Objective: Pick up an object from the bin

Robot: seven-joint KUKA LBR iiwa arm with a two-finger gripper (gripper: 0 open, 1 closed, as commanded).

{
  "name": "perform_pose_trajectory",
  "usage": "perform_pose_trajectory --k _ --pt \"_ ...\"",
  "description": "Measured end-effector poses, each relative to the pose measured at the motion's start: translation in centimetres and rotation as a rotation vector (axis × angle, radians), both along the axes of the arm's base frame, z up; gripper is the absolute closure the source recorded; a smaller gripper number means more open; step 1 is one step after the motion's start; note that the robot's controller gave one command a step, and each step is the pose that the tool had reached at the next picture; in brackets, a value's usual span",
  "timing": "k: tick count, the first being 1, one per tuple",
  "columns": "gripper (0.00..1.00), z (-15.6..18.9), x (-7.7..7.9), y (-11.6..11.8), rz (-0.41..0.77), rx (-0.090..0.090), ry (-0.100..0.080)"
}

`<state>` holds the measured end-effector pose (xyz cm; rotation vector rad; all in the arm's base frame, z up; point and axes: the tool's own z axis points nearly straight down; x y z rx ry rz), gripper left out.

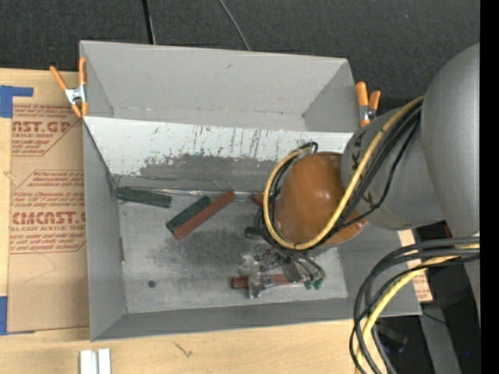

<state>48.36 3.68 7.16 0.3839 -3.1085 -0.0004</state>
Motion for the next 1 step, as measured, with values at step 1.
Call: perform_pose_trajectory --k 1 --pt "1.0 15.59 -0.17 0.12 -0.014 0.001 -0.011"
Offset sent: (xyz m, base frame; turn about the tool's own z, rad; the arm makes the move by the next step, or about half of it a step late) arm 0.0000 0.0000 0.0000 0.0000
